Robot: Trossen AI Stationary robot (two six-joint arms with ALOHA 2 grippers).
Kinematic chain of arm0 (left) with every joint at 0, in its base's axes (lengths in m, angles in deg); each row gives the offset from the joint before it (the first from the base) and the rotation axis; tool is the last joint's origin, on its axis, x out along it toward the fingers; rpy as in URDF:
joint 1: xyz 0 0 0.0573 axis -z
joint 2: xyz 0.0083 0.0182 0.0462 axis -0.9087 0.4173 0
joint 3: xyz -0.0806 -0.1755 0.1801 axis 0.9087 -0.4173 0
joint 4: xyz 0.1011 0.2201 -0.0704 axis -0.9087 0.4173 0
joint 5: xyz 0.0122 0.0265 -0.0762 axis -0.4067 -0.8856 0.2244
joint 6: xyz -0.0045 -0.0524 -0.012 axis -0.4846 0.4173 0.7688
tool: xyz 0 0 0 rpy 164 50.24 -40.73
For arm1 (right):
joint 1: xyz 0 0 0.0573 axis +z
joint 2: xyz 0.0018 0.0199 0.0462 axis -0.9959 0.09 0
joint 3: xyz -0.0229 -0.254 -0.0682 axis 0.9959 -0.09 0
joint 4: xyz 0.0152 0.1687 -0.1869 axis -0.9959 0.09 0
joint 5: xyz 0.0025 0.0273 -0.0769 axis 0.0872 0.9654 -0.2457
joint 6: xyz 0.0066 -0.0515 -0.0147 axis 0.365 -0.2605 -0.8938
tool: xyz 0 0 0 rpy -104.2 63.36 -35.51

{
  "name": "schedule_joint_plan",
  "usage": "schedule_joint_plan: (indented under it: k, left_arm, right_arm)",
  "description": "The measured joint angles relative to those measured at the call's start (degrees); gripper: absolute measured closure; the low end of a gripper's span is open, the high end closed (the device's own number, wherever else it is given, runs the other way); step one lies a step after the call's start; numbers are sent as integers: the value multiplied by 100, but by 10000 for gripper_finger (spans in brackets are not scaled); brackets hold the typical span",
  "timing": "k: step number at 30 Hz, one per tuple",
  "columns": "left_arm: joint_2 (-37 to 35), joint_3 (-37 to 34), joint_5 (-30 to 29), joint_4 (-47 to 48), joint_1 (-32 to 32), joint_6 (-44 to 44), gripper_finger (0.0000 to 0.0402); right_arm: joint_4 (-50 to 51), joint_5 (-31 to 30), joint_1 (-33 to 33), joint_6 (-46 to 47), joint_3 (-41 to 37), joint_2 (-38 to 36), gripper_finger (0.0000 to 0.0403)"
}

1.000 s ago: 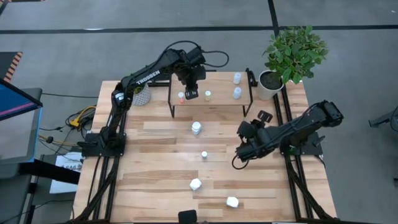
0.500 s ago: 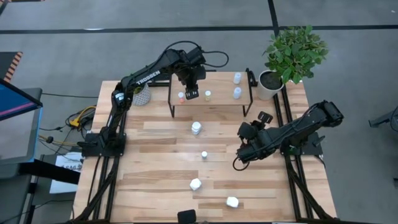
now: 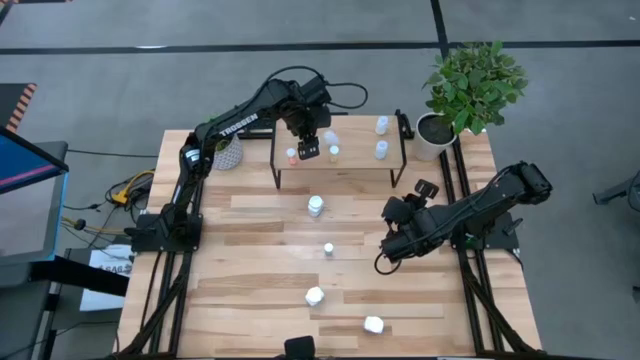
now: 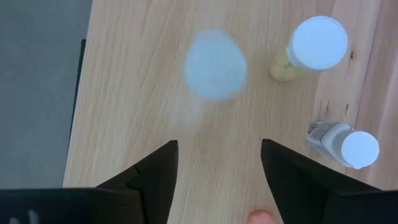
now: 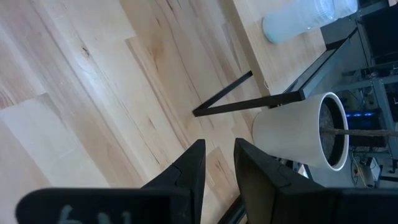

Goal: Pick and place medicine bottles onto shelf by color
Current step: Put the white pill bottle on the shelf

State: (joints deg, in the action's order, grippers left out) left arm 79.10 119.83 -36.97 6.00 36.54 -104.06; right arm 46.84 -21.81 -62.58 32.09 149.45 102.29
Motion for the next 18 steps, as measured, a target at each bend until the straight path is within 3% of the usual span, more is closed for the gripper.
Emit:
schedule_joint_plan:
  k: [18]
  left_arm:
    - [-2, 0, -11, -45, 0, -178, 186]
  right_arm:
    - [0, 111, 0, -2, 0, 0, 296]
